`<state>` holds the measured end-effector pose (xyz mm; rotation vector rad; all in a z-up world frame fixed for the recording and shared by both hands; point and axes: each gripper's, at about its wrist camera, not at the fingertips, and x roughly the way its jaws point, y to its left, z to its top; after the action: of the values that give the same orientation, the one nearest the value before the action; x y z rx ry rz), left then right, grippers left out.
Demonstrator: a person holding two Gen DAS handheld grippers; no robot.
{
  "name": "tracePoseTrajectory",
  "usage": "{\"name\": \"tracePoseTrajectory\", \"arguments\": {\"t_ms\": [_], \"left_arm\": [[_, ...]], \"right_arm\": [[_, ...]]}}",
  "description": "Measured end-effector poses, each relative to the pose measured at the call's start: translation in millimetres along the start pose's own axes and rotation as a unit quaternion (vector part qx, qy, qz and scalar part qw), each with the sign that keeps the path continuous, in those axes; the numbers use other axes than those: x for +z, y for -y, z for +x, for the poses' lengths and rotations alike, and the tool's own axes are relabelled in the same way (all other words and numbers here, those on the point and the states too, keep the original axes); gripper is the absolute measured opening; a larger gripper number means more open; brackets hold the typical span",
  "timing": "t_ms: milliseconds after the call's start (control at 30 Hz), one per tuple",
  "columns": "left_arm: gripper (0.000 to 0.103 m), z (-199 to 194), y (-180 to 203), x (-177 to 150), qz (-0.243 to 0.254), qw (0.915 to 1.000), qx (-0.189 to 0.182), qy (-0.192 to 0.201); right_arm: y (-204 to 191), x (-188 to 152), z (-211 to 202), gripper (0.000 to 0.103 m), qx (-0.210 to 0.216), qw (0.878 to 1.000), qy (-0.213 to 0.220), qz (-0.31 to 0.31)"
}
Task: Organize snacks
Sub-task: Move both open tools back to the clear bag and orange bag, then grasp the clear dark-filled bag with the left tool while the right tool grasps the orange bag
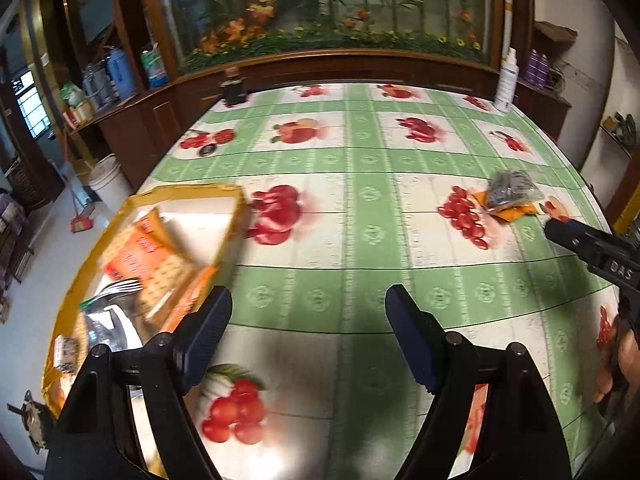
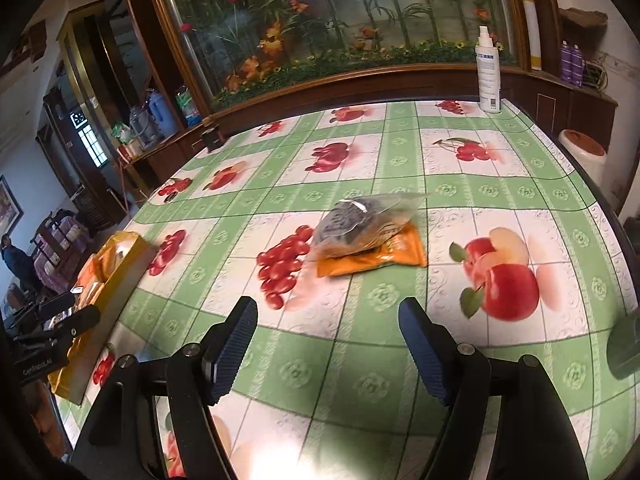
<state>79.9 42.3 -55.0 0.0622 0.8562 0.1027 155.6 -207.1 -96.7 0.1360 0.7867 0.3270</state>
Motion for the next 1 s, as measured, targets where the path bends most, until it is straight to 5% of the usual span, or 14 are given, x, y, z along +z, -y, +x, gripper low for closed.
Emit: {"name": "tracePoseTrajectory", "arguments": {"t_ms": [267,567,933,1000], "left_arm": [[0.079,12,45,31,0.014,0.9976,-0.068,-0.004],[0.079,48,159,79,0.107,0.9880,-0.111,0.002],[0.079,74,192,98,0.099,0.9777,-0.183,-0.028],[0.079,77,197,102,0.106,0.9816,-0.157,-0.026]], "right_arm": [[21,26,7,0.075,0.011,0.999,0.022,0.029],[85,14,-13,0.076,-0.012,0.992,0.046,0.116],[105,10,-14,0.076,-0.021,0.992,0.039,0.117],[107,9,-12,0.076,-0.022,0.992,0.038,0.117]]}}
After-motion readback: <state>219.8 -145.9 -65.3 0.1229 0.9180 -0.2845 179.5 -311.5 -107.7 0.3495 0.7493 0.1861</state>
